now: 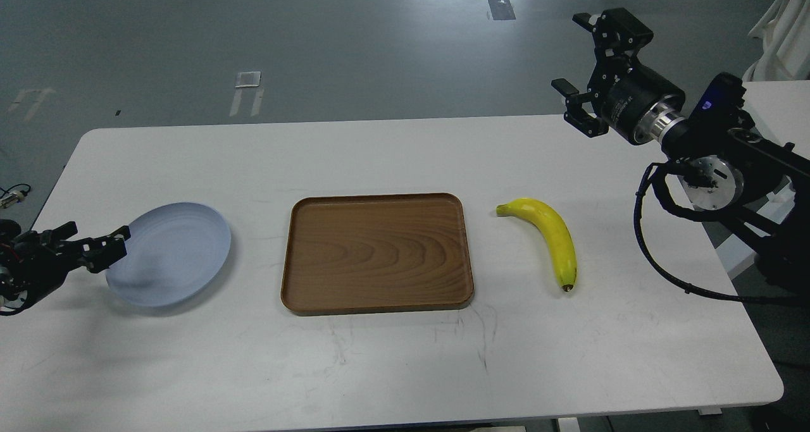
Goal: Place banana on plate with both arms
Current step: 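Grasp the plate rim with the left gripper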
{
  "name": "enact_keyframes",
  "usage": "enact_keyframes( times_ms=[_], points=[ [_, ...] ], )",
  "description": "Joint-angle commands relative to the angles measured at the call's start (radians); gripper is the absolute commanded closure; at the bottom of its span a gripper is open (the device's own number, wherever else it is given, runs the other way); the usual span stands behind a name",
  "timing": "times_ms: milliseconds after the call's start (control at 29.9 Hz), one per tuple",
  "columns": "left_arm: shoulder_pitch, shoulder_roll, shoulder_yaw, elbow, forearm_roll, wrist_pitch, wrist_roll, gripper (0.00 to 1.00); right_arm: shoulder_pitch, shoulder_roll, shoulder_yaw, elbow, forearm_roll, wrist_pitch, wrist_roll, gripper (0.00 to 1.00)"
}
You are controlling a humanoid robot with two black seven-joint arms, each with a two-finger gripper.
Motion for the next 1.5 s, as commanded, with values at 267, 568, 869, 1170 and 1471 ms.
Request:
enact_keyframes(
  times_ms=[267, 568, 869, 1170, 1471],
  points=[
    [0.017, -0.042, 0.003, 0.056, -0.059, -0.053, -0.002, 0.03, -0.001, -0.018, -0.002, 0.004, -0.001, 0.0, 0.0, 0.0],
    [0.032, -0.045, 0.003, 0.056, -0.085, -0.09, -0.002, 0.2, -0.003, -0.03, -0.005, 0.005, -0.02, 0.0, 0.0, 0.0],
    [0.045, -0.041, 0.003, 0.06, -0.085, -0.122, -0.002, 0.46, -0.003, -0.03, -0.005, 0.008, -0.021, 0.0, 0.0, 0.0],
    [0.043, -0.039, 0.003, 0.059, -0.092, -0.128, -0.013, 0.98, 0.0, -0.03, -0.005, 0.013, -0.021, 0.0, 0.0, 0.0],
    [0.045, -0.041, 0.003, 0.059, -0.125, -0.127, -0.028, 1.0, 0.003, -0.03, -0.005, 0.013, -0.021, -0.001, 0.001, 0.0]
  ],
)
